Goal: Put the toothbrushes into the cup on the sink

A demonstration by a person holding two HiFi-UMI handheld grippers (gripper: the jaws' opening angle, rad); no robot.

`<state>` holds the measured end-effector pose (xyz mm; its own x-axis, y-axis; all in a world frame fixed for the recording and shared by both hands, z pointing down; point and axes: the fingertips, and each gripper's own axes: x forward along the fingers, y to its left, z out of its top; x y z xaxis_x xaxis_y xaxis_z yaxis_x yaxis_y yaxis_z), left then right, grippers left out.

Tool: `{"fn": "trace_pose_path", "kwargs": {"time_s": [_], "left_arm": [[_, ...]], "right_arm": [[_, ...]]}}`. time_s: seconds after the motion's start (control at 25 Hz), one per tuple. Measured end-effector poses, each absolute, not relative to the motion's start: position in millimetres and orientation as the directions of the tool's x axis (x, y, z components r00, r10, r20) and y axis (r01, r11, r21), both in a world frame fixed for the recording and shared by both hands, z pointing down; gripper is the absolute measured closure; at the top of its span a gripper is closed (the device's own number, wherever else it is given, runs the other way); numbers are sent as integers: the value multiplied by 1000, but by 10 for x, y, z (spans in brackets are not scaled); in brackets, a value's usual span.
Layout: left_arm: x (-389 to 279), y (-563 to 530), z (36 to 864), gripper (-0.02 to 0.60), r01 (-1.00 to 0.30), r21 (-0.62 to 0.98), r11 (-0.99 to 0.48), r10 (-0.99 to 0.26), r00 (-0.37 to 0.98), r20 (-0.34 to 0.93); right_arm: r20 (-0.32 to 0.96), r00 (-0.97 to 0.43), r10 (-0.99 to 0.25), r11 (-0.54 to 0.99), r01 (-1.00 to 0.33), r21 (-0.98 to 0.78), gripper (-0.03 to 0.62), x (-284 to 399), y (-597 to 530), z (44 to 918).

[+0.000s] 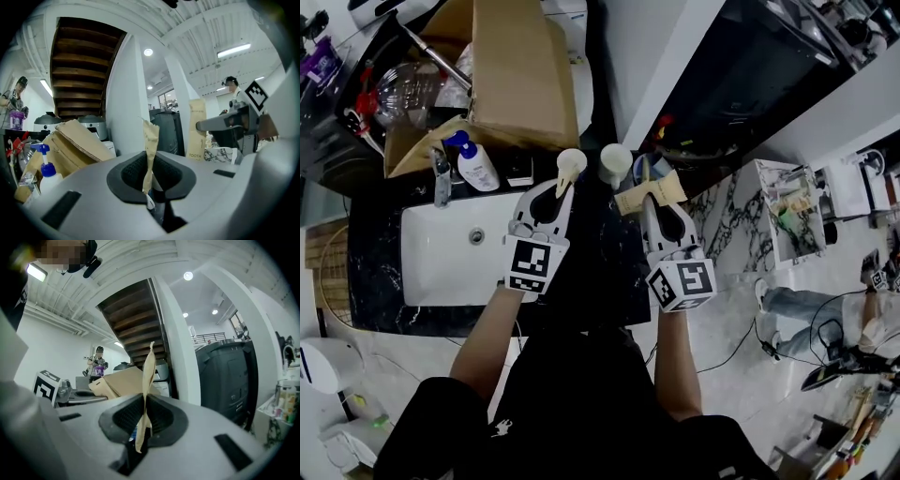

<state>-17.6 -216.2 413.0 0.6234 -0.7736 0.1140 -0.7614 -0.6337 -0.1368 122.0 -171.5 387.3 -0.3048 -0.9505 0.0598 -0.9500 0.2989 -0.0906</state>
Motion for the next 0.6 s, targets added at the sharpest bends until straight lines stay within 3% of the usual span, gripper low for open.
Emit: {"fn": "trace_pose_path", "kwargs": {"time_s": [0.6], "left_arm": [[-56, -2489, 4285, 549, -783, -180, -596, -803, 576, 155]], "right_arm": [[78, -354, -932, 347, -933, -93, 569, 1314, -2061, 3920]]}}
